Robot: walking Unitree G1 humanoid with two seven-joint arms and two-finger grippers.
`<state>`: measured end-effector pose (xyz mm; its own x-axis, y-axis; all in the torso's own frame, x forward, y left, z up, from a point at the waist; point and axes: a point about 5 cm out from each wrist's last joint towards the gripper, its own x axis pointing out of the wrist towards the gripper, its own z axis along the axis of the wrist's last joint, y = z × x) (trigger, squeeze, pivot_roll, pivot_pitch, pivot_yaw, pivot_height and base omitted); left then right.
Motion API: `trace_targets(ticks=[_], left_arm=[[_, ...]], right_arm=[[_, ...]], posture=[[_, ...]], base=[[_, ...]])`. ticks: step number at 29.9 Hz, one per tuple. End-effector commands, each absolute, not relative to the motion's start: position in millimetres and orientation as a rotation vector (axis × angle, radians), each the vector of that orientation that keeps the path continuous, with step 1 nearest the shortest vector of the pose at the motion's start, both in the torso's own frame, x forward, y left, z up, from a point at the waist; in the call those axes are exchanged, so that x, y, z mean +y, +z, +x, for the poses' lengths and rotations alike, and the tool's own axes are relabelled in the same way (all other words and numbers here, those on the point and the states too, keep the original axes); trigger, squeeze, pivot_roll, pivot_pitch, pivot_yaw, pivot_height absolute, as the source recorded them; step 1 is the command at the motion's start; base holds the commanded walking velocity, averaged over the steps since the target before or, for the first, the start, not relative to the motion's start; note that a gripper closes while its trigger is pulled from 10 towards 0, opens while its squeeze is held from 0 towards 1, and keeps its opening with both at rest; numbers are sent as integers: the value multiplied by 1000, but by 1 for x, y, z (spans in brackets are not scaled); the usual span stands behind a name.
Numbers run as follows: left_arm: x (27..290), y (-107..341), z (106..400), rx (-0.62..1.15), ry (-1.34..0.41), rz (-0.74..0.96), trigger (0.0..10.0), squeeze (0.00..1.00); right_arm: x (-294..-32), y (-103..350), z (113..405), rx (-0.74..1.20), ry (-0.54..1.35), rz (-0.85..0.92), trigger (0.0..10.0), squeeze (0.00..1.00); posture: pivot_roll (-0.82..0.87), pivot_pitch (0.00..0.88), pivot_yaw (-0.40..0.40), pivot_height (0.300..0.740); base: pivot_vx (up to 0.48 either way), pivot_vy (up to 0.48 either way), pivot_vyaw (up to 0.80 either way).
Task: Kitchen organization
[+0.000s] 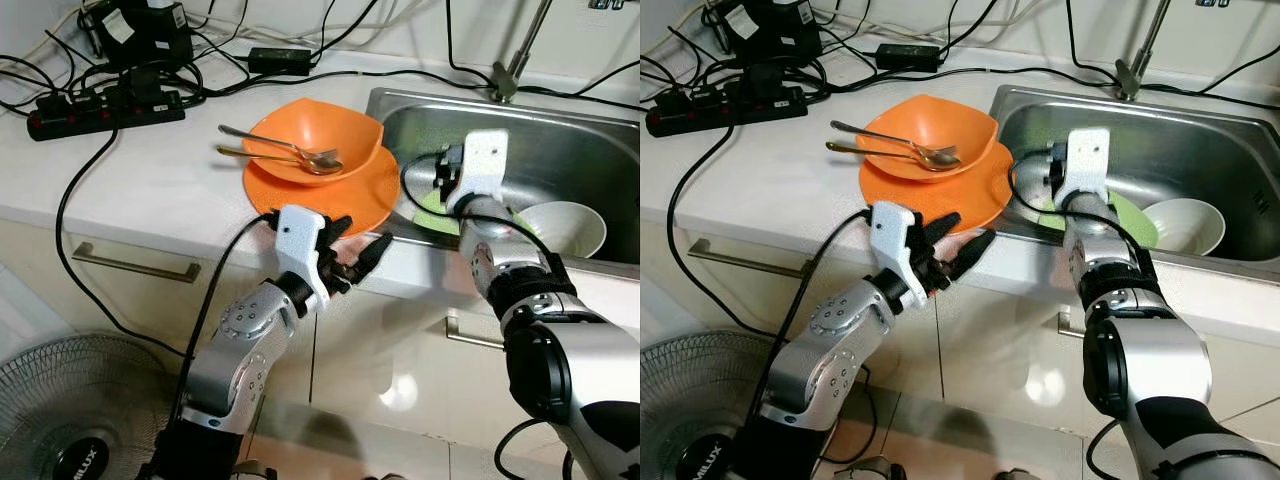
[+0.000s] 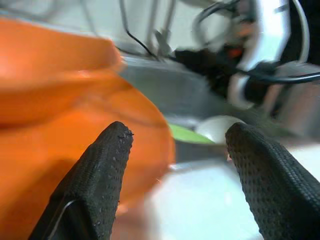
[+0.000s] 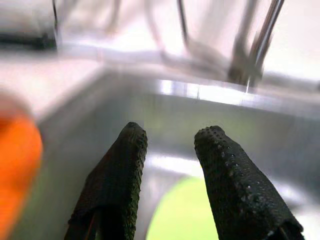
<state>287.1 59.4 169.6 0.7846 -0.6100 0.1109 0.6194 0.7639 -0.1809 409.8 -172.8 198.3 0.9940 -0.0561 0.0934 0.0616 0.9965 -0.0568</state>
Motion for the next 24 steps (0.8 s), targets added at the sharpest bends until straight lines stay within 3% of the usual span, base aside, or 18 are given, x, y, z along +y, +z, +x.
trace_targets(ticks=[1,5,15,24], left_arm=[[64,176,291,-91,-616,-206,10000,0],[79,184,298,-168,-480,-175,10000,0],[118,187,309,-228,-204,-253,10000,0],[129,184,323,-199,-169,-367,10000,0]], right_arm=[[-166,233,412,-268,-36,-32,10000,0],[-159,247,405,-416,-9,-45,10000,0],[-156,207,390,-380,-25,-7,10000,0],[-149,194,382,-368,7,-3,10000,0]], posture=[[168,76,-22,740],[164,80,-27,740],[164,79,-26,740],[155,66,-19,740]], base=[[0,0,0],[0,0,0],[0,0,0],[0,0,0]])
